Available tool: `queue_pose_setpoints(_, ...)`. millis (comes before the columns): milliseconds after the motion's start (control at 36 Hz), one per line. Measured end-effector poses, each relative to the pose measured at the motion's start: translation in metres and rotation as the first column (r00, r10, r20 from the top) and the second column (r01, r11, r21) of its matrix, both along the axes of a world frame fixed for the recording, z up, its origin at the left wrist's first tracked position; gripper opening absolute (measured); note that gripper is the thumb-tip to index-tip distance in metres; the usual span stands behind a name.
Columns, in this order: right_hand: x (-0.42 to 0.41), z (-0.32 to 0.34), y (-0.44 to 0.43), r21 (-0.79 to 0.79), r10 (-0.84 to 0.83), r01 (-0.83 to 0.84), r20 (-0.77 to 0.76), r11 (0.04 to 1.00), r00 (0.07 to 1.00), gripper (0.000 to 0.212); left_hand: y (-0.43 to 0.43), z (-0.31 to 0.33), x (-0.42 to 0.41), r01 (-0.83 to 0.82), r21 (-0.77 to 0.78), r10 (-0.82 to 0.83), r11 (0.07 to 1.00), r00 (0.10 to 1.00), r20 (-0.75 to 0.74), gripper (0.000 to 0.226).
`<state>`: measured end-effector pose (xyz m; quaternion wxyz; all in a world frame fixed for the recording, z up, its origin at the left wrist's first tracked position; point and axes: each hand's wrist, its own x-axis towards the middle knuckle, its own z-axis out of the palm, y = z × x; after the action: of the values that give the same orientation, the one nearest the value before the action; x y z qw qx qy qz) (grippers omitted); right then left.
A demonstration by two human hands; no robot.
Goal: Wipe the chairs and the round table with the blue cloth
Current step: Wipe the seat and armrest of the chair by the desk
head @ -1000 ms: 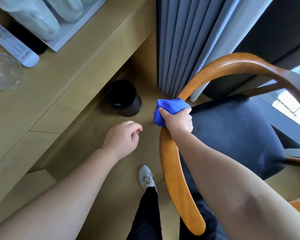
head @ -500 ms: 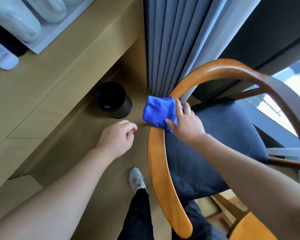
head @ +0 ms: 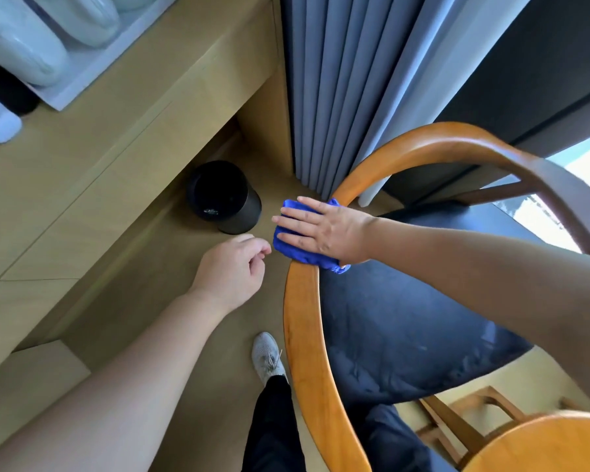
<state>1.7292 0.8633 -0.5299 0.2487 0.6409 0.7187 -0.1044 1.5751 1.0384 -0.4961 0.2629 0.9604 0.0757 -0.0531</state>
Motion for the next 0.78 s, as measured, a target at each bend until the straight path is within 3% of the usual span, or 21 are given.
queue_pose_setpoints(139, 0.001, -0.008, -0.011, 0.052, 0.149, -0.149, -0.011, 0.988, 0.989, 0.097, -0.004, 0.000, 0.014, -0.006, -0.002, 0.006, 1.000, 1.000, 0.002, 0.020)
queue_pose_setpoints(222, -0.002, -0.012, -0.011, 0.049, 0.133, -0.133, -0.006, 0.990, 0.991, 0.092, -0.005, 0.000, 0.021, 0.001, 0.012, -0.001, 1.000, 1.000, 0.003, 0.020)
queue_pose_setpoints(361, 0.005, -0.016, -0.007, 0.111, 0.036, -0.037, 0.009, 0.993, 0.999, 0.095, -0.005, 0.001, 0.030, 0.012, 0.018, -0.012, 1.000, 1.000, 0.007, 0.020)
queue_pose_setpoints(583, 0.036, -0.007, -0.010, 0.151, -0.134, 0.127, 0.039, 0.980, 0.990, 0.062, -0.016, 0.005, 0.040, 0.012, 0.019, -0.011, 1.000, 1.000, -0.015, 0.021)
queue_pose_setpoints(778, 0.056, 0.005, -0.015, 0.175, -0.287, 0.283, -0.002, 0.943, 0.958, 0.058, -0.030, 0.013, 0.053, 0.028, 0.022, -0.027, 0.999, 0.999, -0.046, 0.022)
